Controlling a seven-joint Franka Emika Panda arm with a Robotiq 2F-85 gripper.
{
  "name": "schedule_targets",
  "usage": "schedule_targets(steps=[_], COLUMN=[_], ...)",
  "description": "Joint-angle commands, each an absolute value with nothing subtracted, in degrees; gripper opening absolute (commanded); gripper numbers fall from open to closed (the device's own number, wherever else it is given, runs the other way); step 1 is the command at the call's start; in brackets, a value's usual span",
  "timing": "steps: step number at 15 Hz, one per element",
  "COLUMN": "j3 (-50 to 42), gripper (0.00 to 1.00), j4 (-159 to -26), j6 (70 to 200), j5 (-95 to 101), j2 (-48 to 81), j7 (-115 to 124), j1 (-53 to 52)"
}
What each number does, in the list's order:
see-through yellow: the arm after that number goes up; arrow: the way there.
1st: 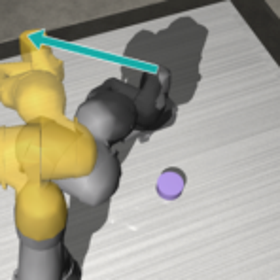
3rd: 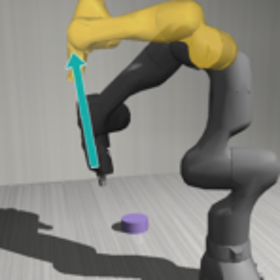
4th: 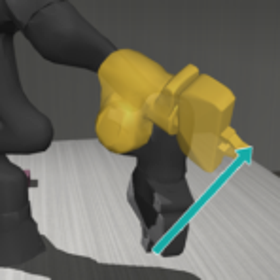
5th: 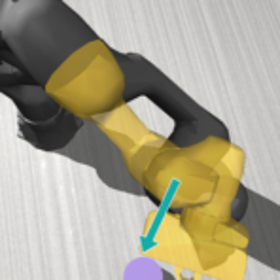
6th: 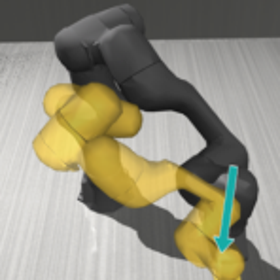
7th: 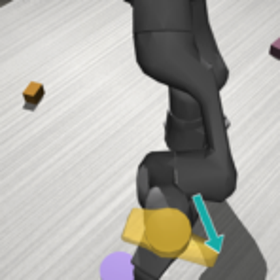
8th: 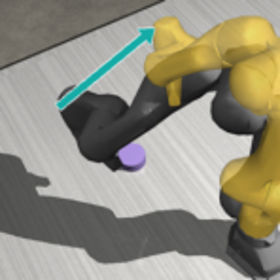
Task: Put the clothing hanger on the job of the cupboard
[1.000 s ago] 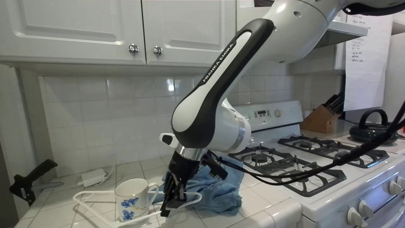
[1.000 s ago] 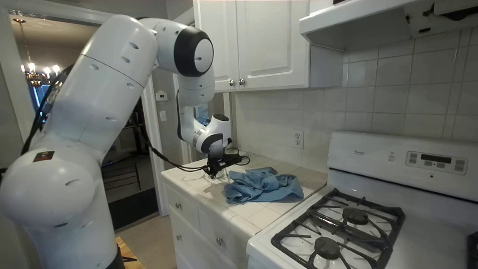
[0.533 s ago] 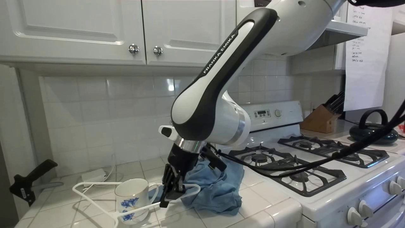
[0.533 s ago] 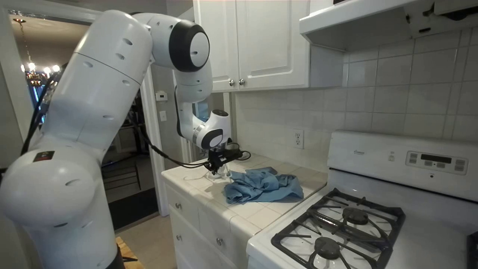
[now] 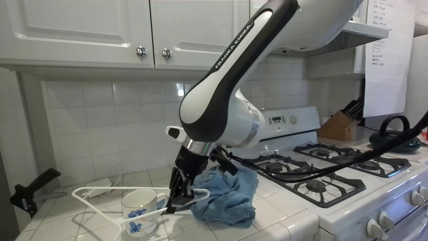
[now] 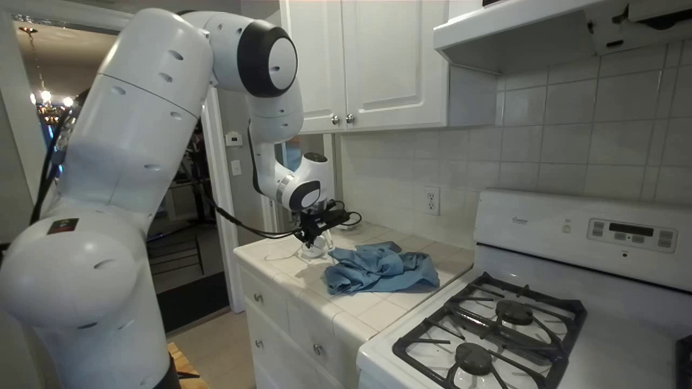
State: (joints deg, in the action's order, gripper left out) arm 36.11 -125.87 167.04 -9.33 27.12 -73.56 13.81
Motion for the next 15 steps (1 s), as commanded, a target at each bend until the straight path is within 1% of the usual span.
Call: schedule_targets(steps=[1, 9, 15], j3=[38.1, 40.1, 46.9], gripper=[0.04, 0.04, 0.04], j4=[-127.7, -128.3, -129.5], j6=[166.5, 166.8, 164.0], j5=[-9.5, -10.6, -13.3], j2=[24.3, 21.8, 19.0], j7=[-74.7, -75.4, -75.9], j1=[15.3, 16.6, 22.4])
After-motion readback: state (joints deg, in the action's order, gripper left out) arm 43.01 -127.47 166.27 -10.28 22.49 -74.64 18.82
